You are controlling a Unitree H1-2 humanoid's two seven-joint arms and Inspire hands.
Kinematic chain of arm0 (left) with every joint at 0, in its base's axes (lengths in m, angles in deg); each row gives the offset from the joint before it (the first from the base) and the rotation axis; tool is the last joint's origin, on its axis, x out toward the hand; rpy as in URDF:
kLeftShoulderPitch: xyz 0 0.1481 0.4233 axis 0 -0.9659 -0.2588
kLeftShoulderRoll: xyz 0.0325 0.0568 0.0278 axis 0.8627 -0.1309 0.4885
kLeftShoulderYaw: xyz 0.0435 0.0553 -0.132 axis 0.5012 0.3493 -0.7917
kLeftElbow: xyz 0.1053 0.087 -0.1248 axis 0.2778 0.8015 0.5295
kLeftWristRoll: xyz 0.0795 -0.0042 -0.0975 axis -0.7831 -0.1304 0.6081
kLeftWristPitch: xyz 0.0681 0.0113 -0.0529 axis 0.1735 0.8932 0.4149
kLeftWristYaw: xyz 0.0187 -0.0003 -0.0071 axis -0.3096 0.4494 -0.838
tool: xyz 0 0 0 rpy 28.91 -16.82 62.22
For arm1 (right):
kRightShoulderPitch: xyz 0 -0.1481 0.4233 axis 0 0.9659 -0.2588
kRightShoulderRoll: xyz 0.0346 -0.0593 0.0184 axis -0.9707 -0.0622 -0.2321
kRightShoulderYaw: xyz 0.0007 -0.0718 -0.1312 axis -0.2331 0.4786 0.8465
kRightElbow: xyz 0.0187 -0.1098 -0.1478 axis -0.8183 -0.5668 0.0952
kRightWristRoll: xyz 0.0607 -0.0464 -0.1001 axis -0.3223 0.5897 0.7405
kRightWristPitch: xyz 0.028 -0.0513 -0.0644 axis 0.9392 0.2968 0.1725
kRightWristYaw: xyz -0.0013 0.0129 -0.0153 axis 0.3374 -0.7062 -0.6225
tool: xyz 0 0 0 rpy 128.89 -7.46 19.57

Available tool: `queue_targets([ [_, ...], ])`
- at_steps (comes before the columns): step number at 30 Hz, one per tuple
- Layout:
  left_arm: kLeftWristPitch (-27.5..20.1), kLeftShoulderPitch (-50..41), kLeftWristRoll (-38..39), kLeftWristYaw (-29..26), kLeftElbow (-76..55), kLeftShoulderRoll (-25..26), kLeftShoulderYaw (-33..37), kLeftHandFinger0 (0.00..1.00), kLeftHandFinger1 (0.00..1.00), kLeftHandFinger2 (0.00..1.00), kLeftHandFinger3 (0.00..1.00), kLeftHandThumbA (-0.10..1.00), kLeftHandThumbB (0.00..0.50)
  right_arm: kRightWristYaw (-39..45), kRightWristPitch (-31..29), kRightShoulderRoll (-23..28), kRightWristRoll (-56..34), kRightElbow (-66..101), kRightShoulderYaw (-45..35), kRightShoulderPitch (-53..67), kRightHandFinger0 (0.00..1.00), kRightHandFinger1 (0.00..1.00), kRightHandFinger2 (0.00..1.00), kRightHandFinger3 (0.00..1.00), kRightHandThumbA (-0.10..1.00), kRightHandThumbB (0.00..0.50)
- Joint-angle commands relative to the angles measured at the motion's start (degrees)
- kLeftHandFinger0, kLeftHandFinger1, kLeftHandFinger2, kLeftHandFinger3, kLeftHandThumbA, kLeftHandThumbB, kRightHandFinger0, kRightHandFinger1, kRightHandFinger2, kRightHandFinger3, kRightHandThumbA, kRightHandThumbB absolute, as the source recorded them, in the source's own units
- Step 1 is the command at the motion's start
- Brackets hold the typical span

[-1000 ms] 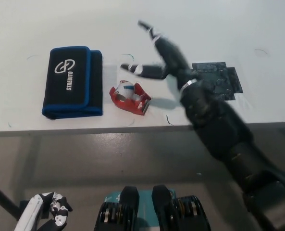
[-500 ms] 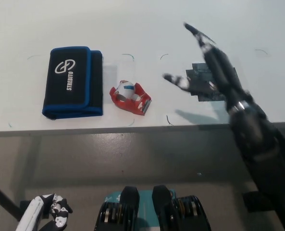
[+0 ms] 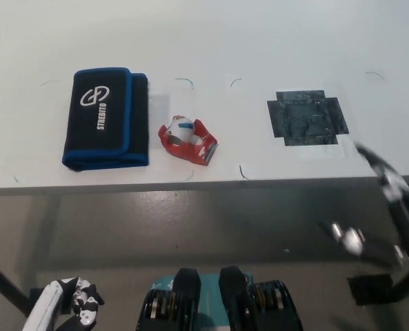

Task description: Use the right hand to move the tape on the right hand side to the notebook on the left hand side

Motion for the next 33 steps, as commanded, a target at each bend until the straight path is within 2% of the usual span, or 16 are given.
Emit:
queue_targets([
  [1,-1.72,0.52,0.2,0.54,-0.61,1.21,-0.19,0.22,0.15,0.17,0.33,0.07,0.081,-0.7,-4.32,1.05,3.24,2.23,-0.76,4.53,1.0,1.0,1.0,1.0,0.96,0.357],
  [4,-0.66,1.3,-0.23,0.35,-0.87,0.79,0.01,0.21,0.14,0.17,0.33,0.06,0.085,-2.16,-6.45,0.49,2.46,-2.32,-1.17,6.29,1.0,1.0,1.0,1.0,0.91,0.328],
  [7,-0.99,1.32,-0.09,0.33,-0.95,0.96,-0.14,0.2,0.14,0.17,0.33,0.04,0.079,-2.34,-5.74,-0.26,2.07,-6.26,-1.59,6.21,1.0,1.0,1.0,1.0,0.93,0.317],
  [8,-1.09,0.97,0.47,0.32,-1.08,0.89,-0.37,0.21,0.14,0.17,0.33,0.04,0.084,-1.51,-6.01,-0.46,-0.09,-8.9,-1.57,5.67,1.0,1.0,1.0,1.0,0.92,0.295],
  [16,-1.06,0.58,0.14,0.13,-1.33,1.04,-0.65,0.23,0.16,0.19,0.34,0.07,0.084,-1.79,-7.45,-0.92,2.17,-13.91,-0.79,4.34,1.0,1.0,1.0,1.0,0.9,0.227],
  [19,-1.34,0.34,0.43,0.28,-1.26,1.24,-0.8,0.22,0.16,0.19,0.34,0.07,0.085,-1.66,-7.26,-1.21,2.33,-14.05,-0.64,4.23,1.0,1.0,1.0,1.0,0.9,0.235],
  [20,-2.3,0.43,0.34,0.26,-0.78,1.34,-0.75,0.23,0.16,0.19,0.34,0.06,0.085,-1.48,-6.89,-1.27,2.2,-13.88,-0.7,4.24,1.0,1.0,1.0,1.0,0.91,0.254],
  [22,-1.85,0.39,0.26,0.22,-0.96,1.26,-0.77,0.23,0.16,0.19,0.34,0.06,0.091,-1.44,-6.95,-1.26,2.29,-14.02,-0.63,4.19,1.0,1.0,1.0,1.0,0.9,0.245],
  [23,-1.77,0.44,0.07,0.21,-1.04,1.25,-0.7,0.23,0.15,0.19,0.34,0.06,0.091,-1.29,-6.76,-1.19,2.31,-13.85,-0.63,4.25,1.0,1.0,1.0,1.0,0.91,0.261],
  [25,-2.44,0.63,-0.43,0.24,-0.76,1.35,-0.4,0.25,0.16,0.19,0.34,0.1,0.09,-1.53,-7.41,-0.62,3.31,-13.88,-0.48,3.98,1.0,1.0,1.0,1.0,0.91,0.254],
  [28,-1.66,0.47,-0.16,0.23,-1.2,1.18,-0.52,0.28,0.16,0.18,0.34,0.1,0.104,-1.11,-6.59,-0.64,3.51,-13.28,-0.48,4.02,1.0,1.0,1.0,1.0,0.91,0.264],
  [29,-1.78,0.49,0.01,0.29,-1.11,1.17,-0.52,0.28,0.16,0.18,0.34,0.07,0.104,-0.99,-6.5,-0.73,3.42,-13.03,-0.46,4.0,1.0,1.0,1.0,1.0,0.9,0.272],
  [33,-1.93,0.31,-0.32,0.33,-1.28,1.36,-0.44,0.29,0.16,0.17,0.35,0.06,0.101,-0.51,-6.64,-0.66,3.23,-12.82,-0.26,4.15,1.0,1.0,1.0,1.0,0.89,0.277],
])
